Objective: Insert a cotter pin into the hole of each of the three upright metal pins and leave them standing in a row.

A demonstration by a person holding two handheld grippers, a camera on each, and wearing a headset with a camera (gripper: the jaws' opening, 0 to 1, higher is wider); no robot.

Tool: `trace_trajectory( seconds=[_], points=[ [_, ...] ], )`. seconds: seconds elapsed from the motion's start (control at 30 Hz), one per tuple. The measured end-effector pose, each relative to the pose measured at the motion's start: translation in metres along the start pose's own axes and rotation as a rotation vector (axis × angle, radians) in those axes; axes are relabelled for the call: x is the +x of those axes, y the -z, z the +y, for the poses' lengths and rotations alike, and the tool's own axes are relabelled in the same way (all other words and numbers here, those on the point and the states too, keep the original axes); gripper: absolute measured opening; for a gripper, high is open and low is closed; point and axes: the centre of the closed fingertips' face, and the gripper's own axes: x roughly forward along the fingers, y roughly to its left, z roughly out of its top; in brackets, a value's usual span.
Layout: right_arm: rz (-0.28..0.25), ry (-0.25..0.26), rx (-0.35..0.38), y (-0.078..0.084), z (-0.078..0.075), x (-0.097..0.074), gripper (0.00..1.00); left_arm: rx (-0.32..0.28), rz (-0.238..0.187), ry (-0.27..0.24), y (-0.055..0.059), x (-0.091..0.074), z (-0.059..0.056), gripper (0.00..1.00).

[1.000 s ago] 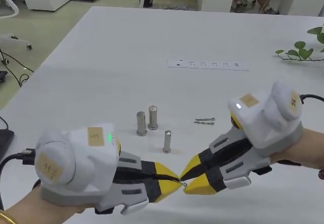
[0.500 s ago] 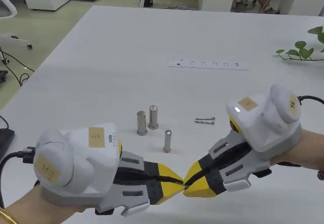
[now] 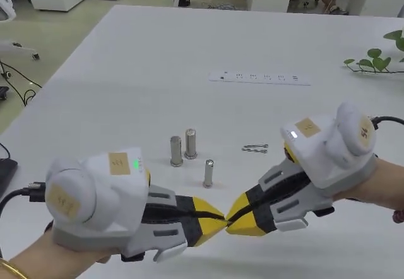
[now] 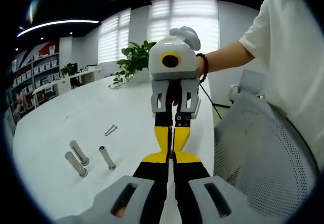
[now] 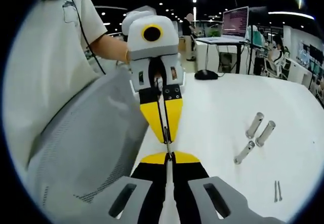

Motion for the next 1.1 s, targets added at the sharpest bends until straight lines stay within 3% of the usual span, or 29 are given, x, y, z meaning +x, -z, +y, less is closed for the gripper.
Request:
trace_trajectory(
  seconds=[0.5, 0.6, 0.8, 1.1],
  points=[
    [0.009, 0.053, -0.039, -0.005, -0.007, -0.001, 0.04, -0.194, -0.040, -0.043, 0.000, -0.001, 0.010, 0.05],
    [0.015, 0.059, -0.042, -0.004, -0.008, -0.001, 0.04, -0.281, -0.094, -0.062, -0.005, -0.001, 0.014, 0.05],
    [0.015, 0.083, -0.043, -0.004, -0.011, -0.001, 0.04, -0.375, -0.131, -0.081, -0.007, -0.003, 0.021, 0.05],
    [0.008, 0.118, -0.054, -0.006, -0.016, -0.005, 0.04, -0.393, -0.101, -0.082, -0.001, -0.001, 0.019, 0.04]
  ],
)
